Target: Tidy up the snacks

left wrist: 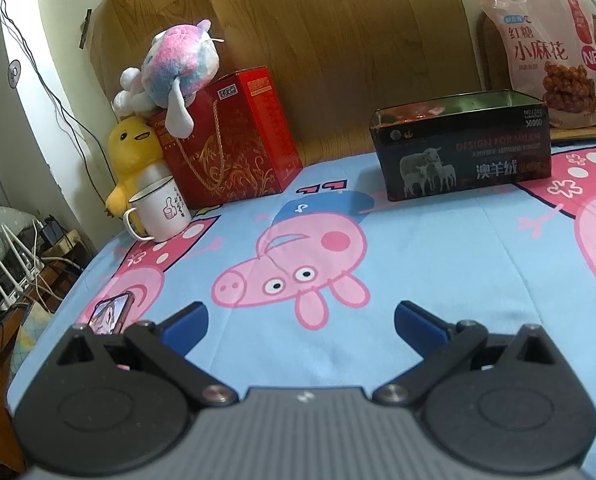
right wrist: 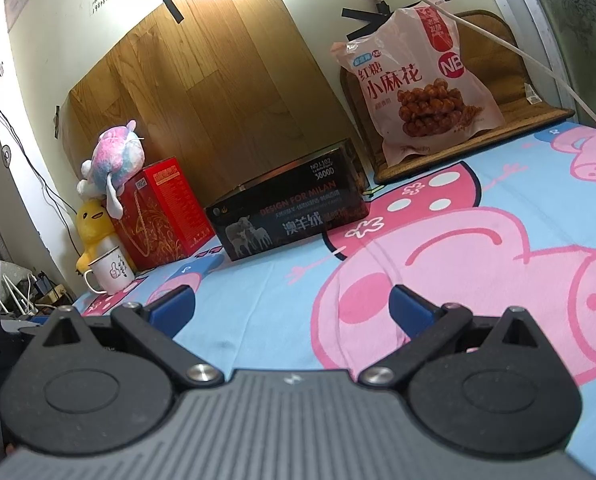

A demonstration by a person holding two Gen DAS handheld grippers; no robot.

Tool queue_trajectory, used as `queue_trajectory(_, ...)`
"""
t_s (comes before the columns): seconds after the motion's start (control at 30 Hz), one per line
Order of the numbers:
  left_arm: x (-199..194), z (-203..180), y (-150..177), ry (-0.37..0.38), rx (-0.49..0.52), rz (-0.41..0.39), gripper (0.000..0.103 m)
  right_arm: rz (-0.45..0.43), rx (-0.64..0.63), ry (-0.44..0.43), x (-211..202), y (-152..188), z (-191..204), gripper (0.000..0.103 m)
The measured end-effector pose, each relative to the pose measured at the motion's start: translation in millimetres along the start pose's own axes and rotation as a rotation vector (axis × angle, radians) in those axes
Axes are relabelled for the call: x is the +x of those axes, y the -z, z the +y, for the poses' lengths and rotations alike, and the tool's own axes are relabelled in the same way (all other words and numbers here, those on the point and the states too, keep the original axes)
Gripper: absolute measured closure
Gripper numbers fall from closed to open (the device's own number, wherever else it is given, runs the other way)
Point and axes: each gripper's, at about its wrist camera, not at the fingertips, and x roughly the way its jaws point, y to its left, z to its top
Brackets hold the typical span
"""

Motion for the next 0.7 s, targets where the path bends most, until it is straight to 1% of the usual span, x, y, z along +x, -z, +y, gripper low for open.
queue_trajectory(0.7,2.8,-5.0,1.5,0.007,0.024,0.018,0.000,0.019,0.027,0.000,2.3,0.8,-3.8,0.000)
